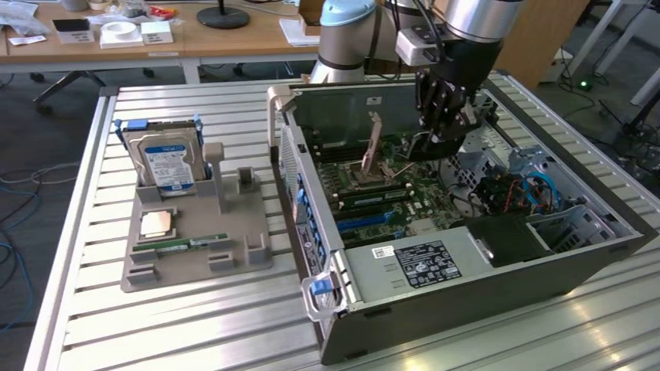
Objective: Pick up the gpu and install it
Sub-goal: 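Insert the gpu into the slot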
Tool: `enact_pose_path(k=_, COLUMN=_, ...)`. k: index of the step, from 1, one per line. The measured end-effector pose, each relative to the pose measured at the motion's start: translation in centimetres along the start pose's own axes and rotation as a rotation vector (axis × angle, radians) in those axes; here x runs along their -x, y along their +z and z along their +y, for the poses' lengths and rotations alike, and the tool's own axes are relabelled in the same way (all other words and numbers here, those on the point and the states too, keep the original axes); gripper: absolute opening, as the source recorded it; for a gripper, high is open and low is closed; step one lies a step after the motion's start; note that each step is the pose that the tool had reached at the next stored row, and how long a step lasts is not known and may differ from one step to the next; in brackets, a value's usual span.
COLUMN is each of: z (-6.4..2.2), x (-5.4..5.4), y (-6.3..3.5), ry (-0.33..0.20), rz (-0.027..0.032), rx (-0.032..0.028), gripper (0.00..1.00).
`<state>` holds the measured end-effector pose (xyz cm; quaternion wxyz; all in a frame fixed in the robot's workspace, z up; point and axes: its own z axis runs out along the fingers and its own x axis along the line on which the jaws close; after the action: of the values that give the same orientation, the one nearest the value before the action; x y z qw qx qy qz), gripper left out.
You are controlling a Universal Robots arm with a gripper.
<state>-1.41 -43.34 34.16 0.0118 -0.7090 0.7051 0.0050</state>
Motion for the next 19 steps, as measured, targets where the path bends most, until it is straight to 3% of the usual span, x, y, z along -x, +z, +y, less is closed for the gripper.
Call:
enact_pose_path(k=9, z=0.17, x=0.0, y=1.05, ry=0.000, rz=0.0001, rx=0.0000, gripper=0.26)
enact_pose_path(k=13, z=0.19, x=0.0, y=1.08, ry=0.000, rz=0.0002, rx=0.0001, gripper=0.26)
enact_pose_path(k=19, z=1.07, x=0.0, y=1.20, ry=0.000, rz=0.0001, rx=0.0000, gripper=0.26)
